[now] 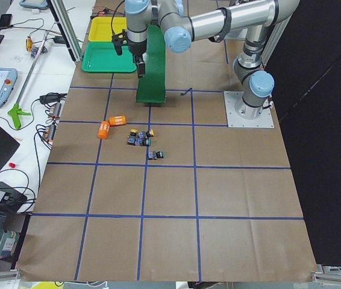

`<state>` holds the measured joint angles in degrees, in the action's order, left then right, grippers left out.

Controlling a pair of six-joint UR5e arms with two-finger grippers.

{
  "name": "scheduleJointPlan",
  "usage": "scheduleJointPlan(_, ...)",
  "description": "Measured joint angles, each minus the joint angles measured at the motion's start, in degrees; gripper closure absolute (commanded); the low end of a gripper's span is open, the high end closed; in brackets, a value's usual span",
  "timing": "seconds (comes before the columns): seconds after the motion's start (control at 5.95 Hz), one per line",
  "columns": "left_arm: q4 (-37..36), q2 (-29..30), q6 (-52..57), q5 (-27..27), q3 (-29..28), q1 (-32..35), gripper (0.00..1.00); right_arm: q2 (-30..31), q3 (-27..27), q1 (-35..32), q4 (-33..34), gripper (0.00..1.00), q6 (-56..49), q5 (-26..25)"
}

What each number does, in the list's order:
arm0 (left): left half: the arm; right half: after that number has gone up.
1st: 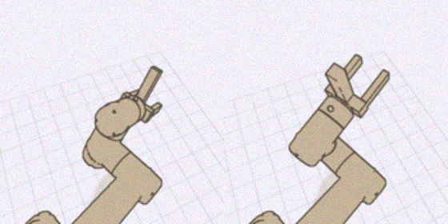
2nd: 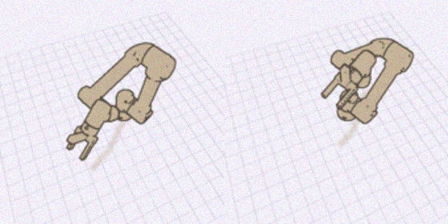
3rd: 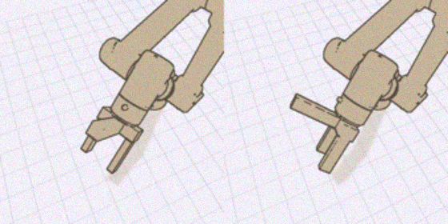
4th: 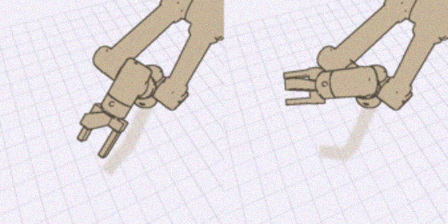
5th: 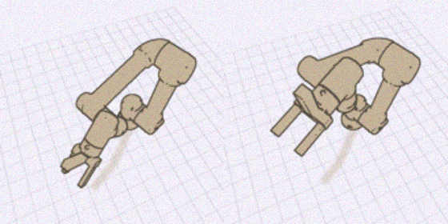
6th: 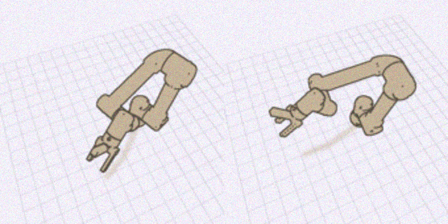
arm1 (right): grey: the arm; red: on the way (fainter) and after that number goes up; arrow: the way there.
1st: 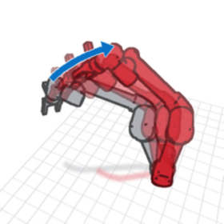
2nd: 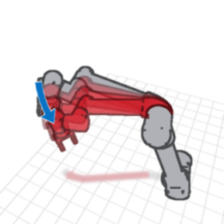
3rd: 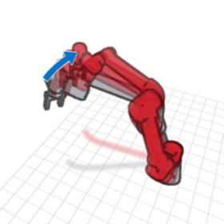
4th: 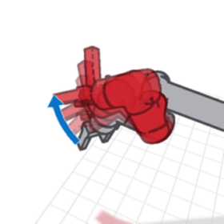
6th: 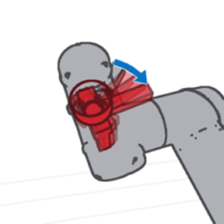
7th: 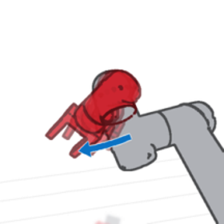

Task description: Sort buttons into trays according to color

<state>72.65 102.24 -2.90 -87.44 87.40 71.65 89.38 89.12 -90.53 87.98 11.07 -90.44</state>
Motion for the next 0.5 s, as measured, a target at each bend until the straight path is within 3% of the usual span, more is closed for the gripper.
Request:
scheduleJointPlan(0.17,-6.8,5.3,0.0,0.1,-0.3,-1.1,0.00,0.0,0.0,0.0,0.0,0.00,0.0,0.0)
scheduleJointPlan(0.5,-10.9,12.4,0.6,0.2,0.2,-1.4,0.01,0.0,0.0,0.0,-0.1,0.00,0.0,0.0)
